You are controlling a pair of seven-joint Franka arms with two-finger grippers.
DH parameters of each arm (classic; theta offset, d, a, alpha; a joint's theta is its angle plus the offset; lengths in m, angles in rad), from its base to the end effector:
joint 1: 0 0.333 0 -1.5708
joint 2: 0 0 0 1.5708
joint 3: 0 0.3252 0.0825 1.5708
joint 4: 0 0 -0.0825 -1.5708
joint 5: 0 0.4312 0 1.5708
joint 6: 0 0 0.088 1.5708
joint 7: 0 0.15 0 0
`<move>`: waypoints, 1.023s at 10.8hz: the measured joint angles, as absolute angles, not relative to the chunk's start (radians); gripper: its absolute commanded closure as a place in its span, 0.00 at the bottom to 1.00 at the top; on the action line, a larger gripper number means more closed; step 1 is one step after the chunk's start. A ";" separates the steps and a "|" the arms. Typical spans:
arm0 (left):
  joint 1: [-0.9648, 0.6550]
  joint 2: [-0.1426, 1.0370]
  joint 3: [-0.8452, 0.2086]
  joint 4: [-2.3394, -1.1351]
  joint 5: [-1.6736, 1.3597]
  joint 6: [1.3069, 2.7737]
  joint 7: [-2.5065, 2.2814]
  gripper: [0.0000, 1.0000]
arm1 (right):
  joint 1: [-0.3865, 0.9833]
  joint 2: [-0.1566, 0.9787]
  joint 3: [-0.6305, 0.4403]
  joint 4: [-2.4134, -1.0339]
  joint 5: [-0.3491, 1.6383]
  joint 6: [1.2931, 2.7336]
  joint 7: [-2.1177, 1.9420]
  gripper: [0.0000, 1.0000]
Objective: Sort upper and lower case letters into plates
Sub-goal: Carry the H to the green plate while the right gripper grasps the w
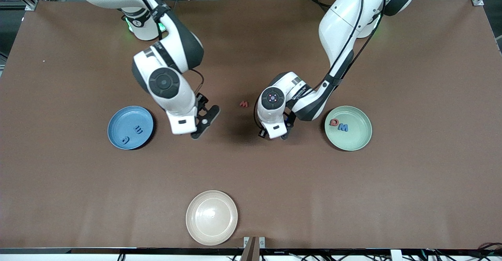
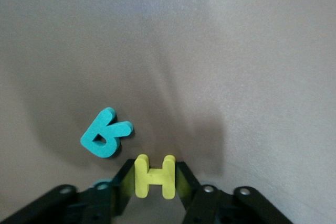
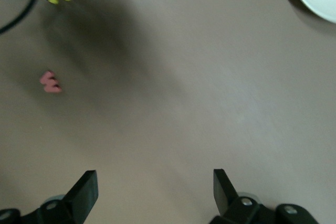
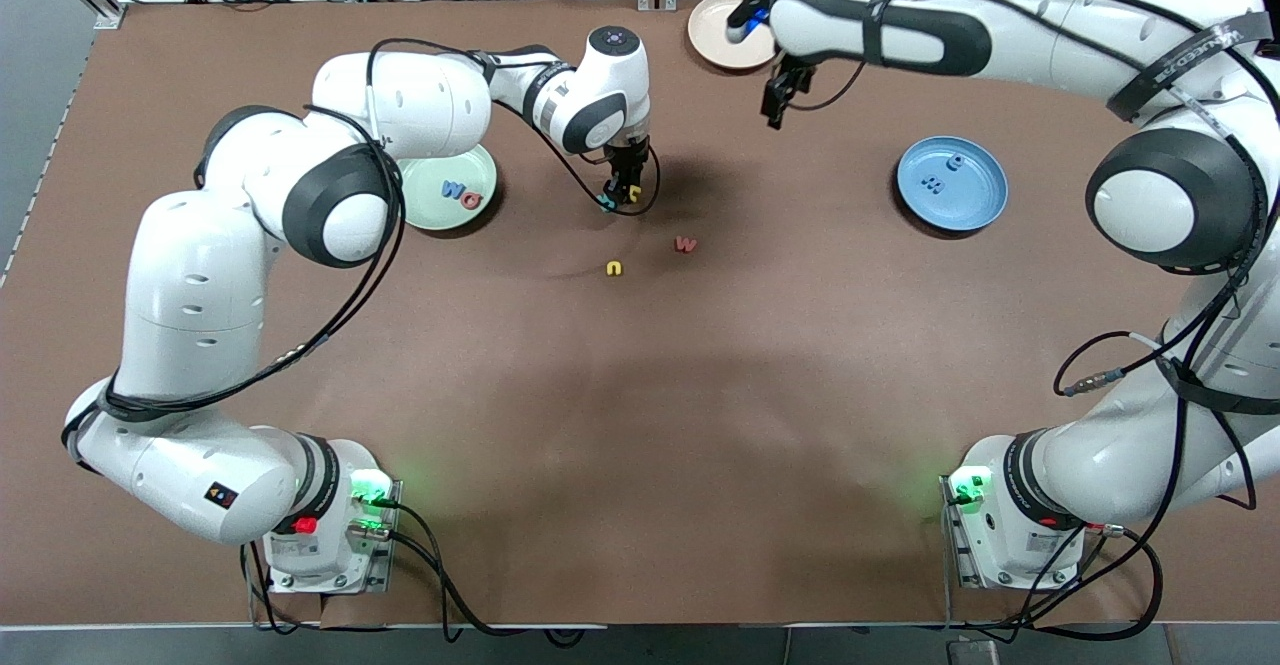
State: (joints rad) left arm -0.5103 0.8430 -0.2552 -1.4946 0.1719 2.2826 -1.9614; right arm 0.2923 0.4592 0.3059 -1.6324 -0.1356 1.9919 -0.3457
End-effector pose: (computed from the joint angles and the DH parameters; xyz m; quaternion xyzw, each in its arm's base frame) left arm 0.5607 -0.4984 0.1084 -0.8356 -0.5483 0.0331 0.0057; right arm 0.6009 0.3726 0.2994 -0.8818 -0.4701 0.0388 0.0019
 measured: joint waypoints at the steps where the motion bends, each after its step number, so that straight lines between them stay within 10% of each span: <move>1: -0.510 0.843 -0.254 -1.494 0.172 2.281 -1.961 0.94 | 0.295 0.463 0.329 -1.678 -0.167 2.067 -0.345 0.11; 11: -0.177 0.653 -0.353 -1.489 0.125 1.846 -1.475 1.00 | 0.563 0.646 0.352 -1.813 -0.502 2.361 0.185 0.21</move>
State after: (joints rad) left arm -0.1767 0.6532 -0.3532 -1.4888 0.1250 1.8457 -1.4754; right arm 0.5628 0.6458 0.3522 -1.8135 -0.5018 2.3613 0.1845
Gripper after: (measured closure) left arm 0.670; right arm 0.167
